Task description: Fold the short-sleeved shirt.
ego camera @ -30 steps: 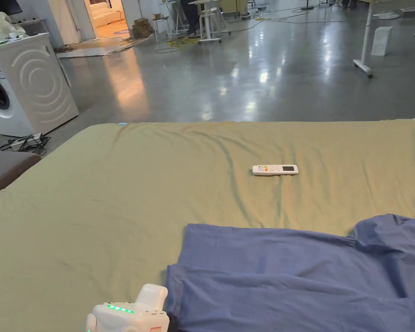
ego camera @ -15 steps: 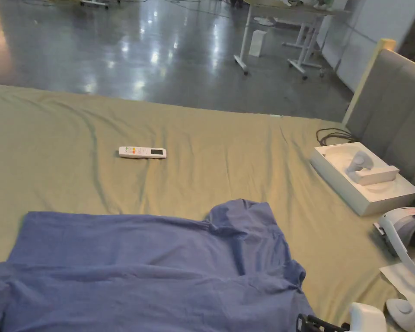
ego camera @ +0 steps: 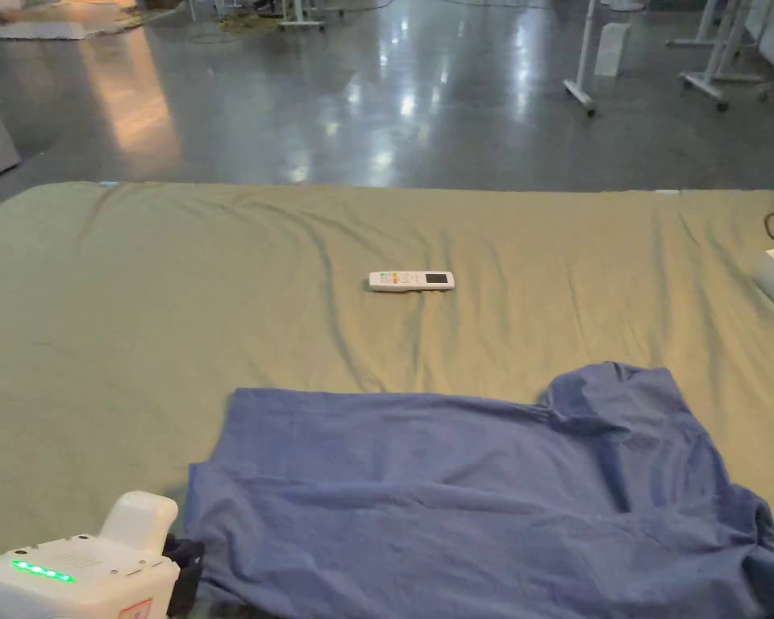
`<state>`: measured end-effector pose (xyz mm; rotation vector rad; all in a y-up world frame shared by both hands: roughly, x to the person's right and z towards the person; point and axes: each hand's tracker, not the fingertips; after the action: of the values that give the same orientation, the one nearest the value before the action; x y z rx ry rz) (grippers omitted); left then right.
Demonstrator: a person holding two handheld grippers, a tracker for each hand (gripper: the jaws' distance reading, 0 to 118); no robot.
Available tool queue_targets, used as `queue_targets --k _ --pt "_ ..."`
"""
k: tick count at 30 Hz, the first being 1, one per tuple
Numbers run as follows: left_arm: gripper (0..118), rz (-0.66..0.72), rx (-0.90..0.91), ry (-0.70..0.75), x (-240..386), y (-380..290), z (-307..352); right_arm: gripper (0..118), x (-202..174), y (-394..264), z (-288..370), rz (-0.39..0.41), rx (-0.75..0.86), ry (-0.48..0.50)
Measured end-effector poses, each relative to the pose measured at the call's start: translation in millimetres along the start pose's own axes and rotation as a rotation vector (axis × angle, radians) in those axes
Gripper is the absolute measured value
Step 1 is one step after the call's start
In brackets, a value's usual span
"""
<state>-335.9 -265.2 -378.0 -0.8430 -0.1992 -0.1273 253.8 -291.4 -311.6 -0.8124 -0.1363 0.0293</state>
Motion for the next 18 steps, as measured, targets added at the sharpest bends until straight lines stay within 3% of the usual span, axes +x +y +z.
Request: queue_targets --k 6,12,16,17,18 --pt "8 0.096 0.014 -0.071 -22 -2 40 7 8 -12 53 -0.019 0.037 -0.026" --pt "8 0.089 -0.084 -0.086 -26 -70 60 7 6 -67 100 -0.059 -0.021 -0.012" --pt "8 0.055 -0.122 -0.081 -22 -103 60 7 -7 -98 110 -0.011 -0.068 -0.038" --pt "19 0.067 -0.121 -0.09 -23 -106 58 8 -8 -102 108 -0.013 -0.065 -0.03" --pt "43 0.099 -0.129 -0.108 -25 -109 53 20 -8 -104 104 -0.009 -0.068 -0.017"
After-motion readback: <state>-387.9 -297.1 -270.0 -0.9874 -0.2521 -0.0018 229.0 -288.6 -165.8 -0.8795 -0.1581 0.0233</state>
